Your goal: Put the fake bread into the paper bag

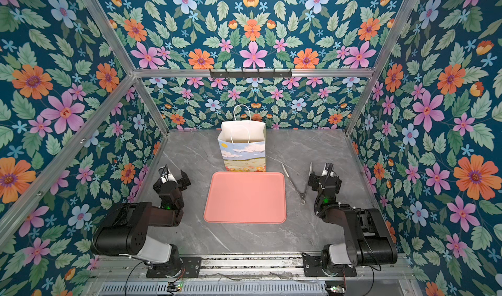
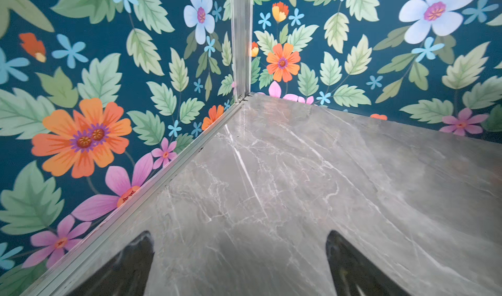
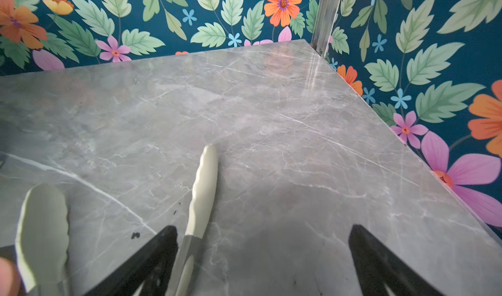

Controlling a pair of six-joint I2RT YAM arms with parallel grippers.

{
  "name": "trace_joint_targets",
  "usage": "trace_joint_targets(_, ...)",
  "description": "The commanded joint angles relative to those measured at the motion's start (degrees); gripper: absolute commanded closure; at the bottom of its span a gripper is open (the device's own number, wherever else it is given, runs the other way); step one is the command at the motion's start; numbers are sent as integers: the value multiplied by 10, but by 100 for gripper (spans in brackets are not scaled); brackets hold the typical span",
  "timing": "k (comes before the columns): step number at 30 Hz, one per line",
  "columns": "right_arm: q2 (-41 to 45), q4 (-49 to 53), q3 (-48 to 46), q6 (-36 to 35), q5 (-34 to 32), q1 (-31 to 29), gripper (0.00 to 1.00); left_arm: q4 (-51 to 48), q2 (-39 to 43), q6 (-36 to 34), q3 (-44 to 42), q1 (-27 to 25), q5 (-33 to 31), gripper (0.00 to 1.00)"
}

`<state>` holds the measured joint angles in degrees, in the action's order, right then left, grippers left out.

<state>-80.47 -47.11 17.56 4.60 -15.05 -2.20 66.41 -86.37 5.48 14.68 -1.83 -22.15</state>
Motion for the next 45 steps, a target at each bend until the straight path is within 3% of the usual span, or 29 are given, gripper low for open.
trace_joint_targets(1, -33, -98, -22, -24, 40, 0, 1, 12, -4, -2, 4, 4, 39, 1)
trace_joint_targets(2, -47, -157, -31, -38, 41, -2, 1, 12, -4, -3, 4, 4, 40, 1)
trace_joint_targets(4, -17, -73, -20, -27, 59, -2, 1, 12, -3, -2, 3, 5, 43, 1)
trace_joint_targets(6, -39, -134, -26, -36, 61, 1, 1, 16, -4, -3, 1, 7, 50, 1)
trace_joint_targets(8, -22, -81, -19, -28, 63, 0, 1, 19, -5, -6, 1, 8, 62, 1)
trace_joint_targets(12, -30, -113, -22, -30, 63, 0, 1, 34, -14, -11, -3, 10, 81, 1)
trace_joint_targets(19, -32, -105, -23, -31, 63, 1, 1, 145, -57, -11, -38, 11, 82, 1)
trace_joint_targets(26, -32, -105, -22, -30, 63, 0, 1, 53, -52, -24, 6, 10, 109, 0)
trace_joint_targets(45, -32, -103, -21, -30, 64, 1, 1, 60, -55, -27, 4, 9, 108, 0)
